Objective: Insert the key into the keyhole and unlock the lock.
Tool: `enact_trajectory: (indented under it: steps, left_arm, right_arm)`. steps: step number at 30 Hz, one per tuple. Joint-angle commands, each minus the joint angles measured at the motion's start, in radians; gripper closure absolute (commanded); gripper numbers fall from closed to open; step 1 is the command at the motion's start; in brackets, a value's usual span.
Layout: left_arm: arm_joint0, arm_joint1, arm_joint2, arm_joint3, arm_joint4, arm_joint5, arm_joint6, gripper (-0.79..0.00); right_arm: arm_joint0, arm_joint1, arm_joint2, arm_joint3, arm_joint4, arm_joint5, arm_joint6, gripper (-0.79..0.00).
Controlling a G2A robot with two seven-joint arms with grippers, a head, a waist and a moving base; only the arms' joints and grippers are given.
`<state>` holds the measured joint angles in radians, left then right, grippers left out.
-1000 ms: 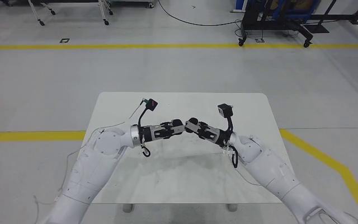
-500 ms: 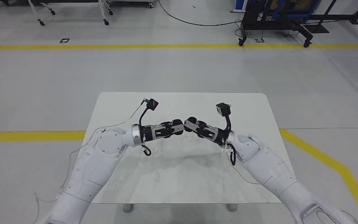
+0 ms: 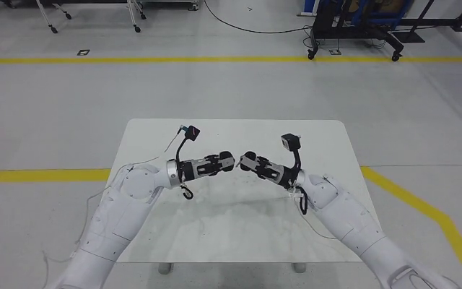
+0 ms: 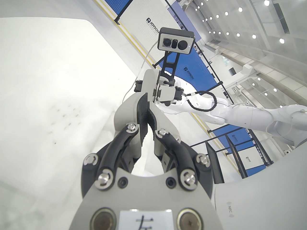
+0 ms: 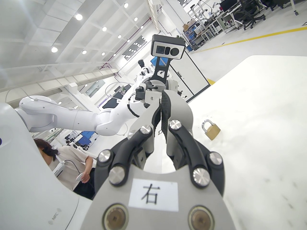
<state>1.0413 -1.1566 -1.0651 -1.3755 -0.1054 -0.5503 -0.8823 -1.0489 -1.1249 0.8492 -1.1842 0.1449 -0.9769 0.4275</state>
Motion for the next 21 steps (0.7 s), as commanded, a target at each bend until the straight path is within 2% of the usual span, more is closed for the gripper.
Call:
enact_trajectory:
  steps: [1, 5, 6, 10, 16, 21]
  left_arm:
    - [0.000, 0.001, -0.002, -0.003, -0.003, 0.000, 0.001, 0.000]
    - [0.004, 0.002, 0.001, -0.008, -0.007, -0.005, -0.014, 0.000]
    - [0.005, 0.003, 0.005, -0.009, -0.011, -0.011, -0.023, -0.117]
    - [0.007, 0.003, 0.013, -0.004, -0.018, -0.025, -0.039, -0.225]
    - [0.003, 0.003, 0.019, 0.002, -0.028, -0.032, -0.042, -0.234]
    - [0.000, 0.003, 0.028, 0.002, -0.027, -0.029, -0.045, -0.148]
  right_arm:
    - [-0.001, 0.000, 0.003, -0.002, 0.006, -0.001, 0.009, 0.000]
    - [-0.005, -0.001, 0.010, -0.003, 0.012, -0.001, 0.018, 0.000]
    - [-0.006, -0.001, 0.012, -0.004, 0.014, 0.000, 0.020, 0.000]
    - [-0.007, -0.003, 0.014, -0.005, 0.016, 0.005, 0.030, 0.000]
    - [-0.006, -0.008, 0.016, -0.004, 0.015, 0.013, 0.040, 0.000]
    - [-0.008, -0.011, 0.020, -0.005, 0.012, 0.015, 0.045, 0.000]
